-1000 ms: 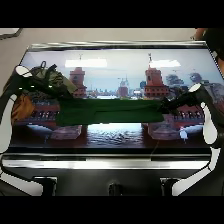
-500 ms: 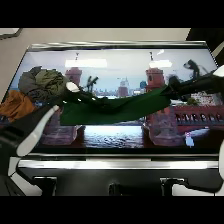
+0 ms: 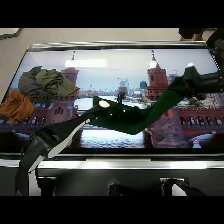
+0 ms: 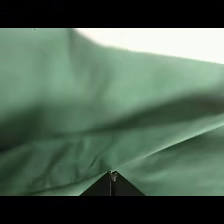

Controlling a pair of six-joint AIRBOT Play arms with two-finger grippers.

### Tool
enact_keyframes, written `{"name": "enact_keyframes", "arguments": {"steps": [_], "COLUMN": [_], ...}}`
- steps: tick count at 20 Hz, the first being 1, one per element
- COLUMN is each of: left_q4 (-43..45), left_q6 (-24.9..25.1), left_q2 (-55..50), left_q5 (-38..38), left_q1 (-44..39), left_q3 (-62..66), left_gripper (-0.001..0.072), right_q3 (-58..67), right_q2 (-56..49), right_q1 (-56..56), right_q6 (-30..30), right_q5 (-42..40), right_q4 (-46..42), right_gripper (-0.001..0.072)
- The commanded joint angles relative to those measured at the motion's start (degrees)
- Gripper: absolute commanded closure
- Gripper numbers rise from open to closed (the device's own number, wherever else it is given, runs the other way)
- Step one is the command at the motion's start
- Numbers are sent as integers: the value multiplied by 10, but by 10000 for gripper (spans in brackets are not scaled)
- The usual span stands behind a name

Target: Fold the shirts.

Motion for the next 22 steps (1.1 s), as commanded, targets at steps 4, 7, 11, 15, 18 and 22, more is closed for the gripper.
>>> {"name": "enact_keyframes", "arguments": {"steps": [4,7,11,15,18,22], "left_q4": [282,338,338,344,348,352], "left_q6": [-28,-29,-29,-29,-27,-13], "left_q2": [148,265,401,485,499,498], "left_q5": [-80,-107,-122,-124,-151,-161], "left_q1": [169,312,458,498,496,496], "left_q3": [18,18,18,18,18,4], "left_gripper": [679,678,678,677,677,676], "right_q3": [0,0,0,0,0,0], "right_q2": [-78,-160,-290,-381,-353,-261], "right_q1": [111,226,328,366,308,156], "right_q6": [-24,-42,-44,-44,-38,51], "right_q5": [-113,-205,-320,-369,-316,-143], "right_q4": [114,143,197,261,185,-106], "right_gripper": [667,666,665,93,94,92]}}
